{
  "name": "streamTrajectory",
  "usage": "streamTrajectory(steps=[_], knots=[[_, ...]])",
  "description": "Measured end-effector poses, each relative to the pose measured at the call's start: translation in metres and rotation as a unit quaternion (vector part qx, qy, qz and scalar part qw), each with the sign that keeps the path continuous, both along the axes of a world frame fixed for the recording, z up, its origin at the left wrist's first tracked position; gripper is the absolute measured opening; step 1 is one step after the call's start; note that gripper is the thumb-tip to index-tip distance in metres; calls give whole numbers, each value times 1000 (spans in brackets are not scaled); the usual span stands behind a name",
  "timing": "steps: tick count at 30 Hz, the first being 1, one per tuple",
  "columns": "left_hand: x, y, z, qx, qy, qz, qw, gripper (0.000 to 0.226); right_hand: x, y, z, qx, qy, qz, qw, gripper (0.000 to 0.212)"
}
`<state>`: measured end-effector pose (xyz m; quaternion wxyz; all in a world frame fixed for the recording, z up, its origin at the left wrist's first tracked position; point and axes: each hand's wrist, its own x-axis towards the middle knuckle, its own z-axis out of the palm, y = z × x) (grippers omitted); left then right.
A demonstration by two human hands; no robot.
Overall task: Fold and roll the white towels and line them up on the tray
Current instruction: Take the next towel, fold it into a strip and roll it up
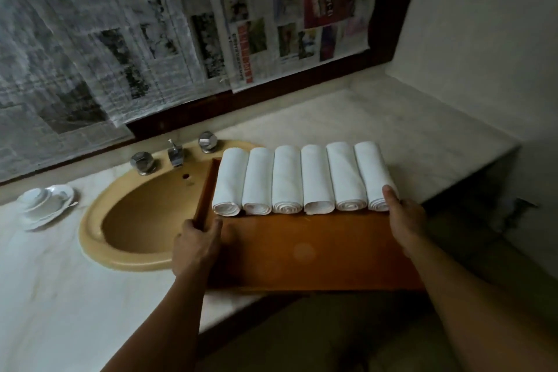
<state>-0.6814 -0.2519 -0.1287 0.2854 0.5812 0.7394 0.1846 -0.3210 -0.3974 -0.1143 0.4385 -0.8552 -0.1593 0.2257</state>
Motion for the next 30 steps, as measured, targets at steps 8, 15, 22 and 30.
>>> streamTrajectory(steps=[8, 15, 22, 30], knots=[[179, 30, 4, -20, -28, -133, 991, 73, 130, -64, -11, 20, 28, -139, 990, 64], [328, 48, -7, -28, -22, -200, 979, 65, 230, -91, -20, 59, 42, -212, 975, 61], [431, 84, -15, -47, -6, -281, 959, 58, 287, -95, -39, 43, 53, -289, 955, 69], [503, 131, -28, -59, 30, -305, 950, 74, 327, -65, -58, 42, 59, -320, 945, 70]])
